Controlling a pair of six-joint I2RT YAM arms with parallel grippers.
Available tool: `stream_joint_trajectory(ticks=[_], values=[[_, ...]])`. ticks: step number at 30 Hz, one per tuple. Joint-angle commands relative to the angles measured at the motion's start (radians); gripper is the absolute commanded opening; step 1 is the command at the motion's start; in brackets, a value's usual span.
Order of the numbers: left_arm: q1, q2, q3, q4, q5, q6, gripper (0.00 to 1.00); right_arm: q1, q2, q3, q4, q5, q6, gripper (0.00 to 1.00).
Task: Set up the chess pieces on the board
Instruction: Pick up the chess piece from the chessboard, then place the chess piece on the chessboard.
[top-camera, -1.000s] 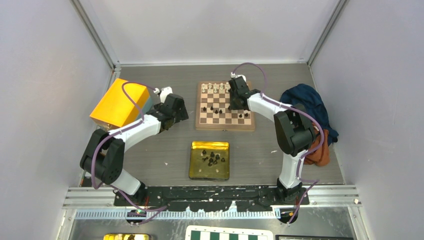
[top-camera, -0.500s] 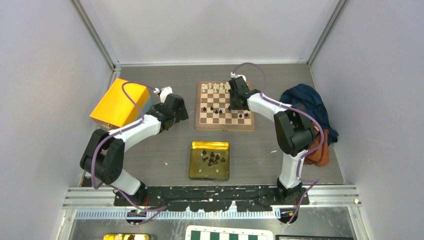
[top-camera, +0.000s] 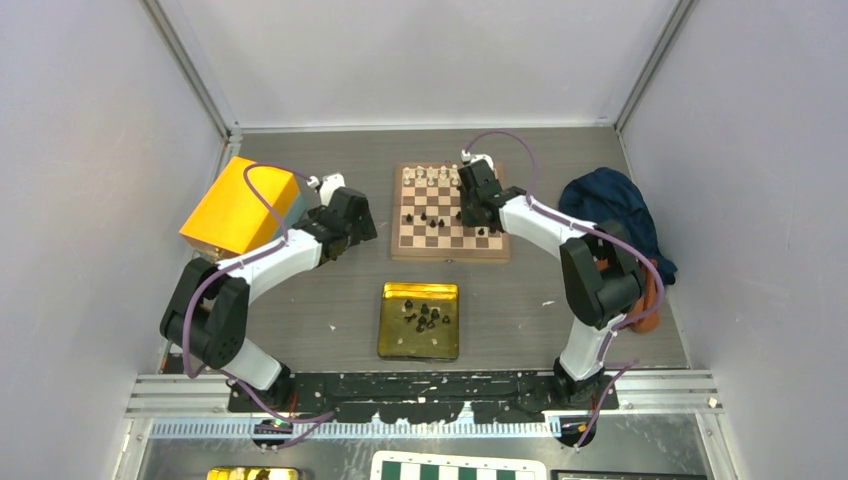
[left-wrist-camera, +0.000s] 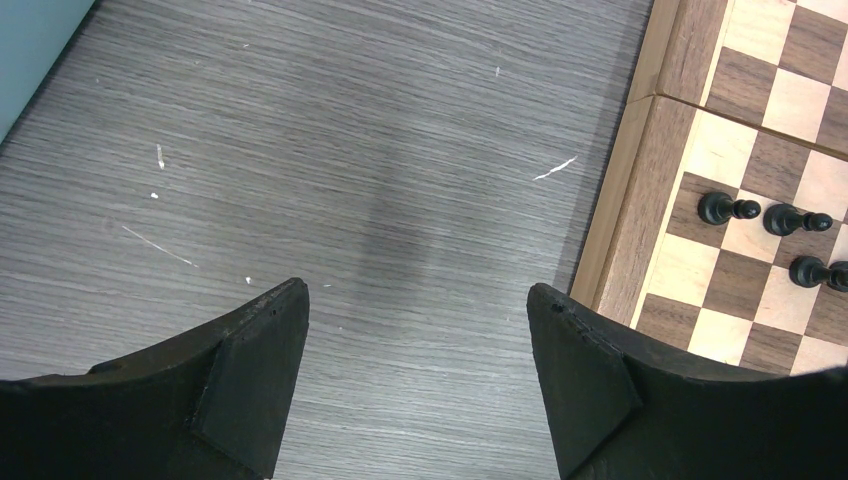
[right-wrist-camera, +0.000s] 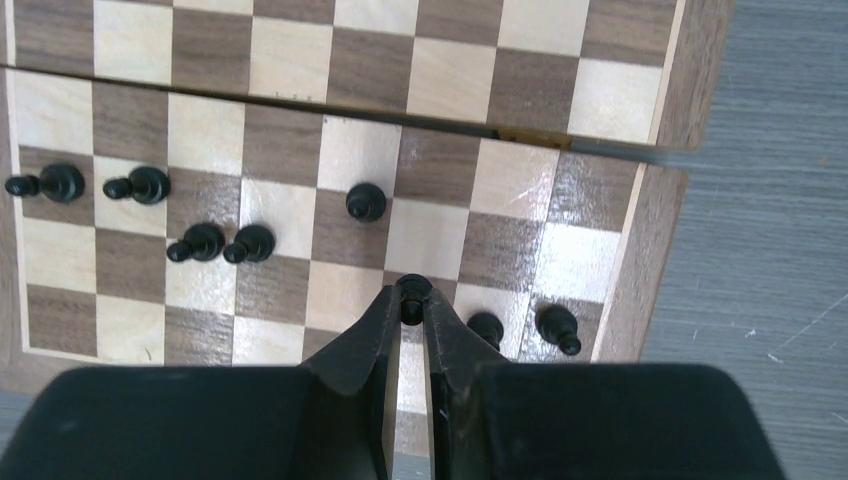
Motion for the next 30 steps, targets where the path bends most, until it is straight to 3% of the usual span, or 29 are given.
stream_joint_trajectory(ticks=[1,30], values=[[-0.004,-0.028,0.023,0.023,-0.027,0.003,0.81,0.019,-0.079,-0.042,0.032,0.029,0.005,0.10],[-0.009,-0.020,0.022,0.032,-0.026,0.003,0.81,0.032,-0.033,-0.071,0.072,0.034,0.009,0.11]])
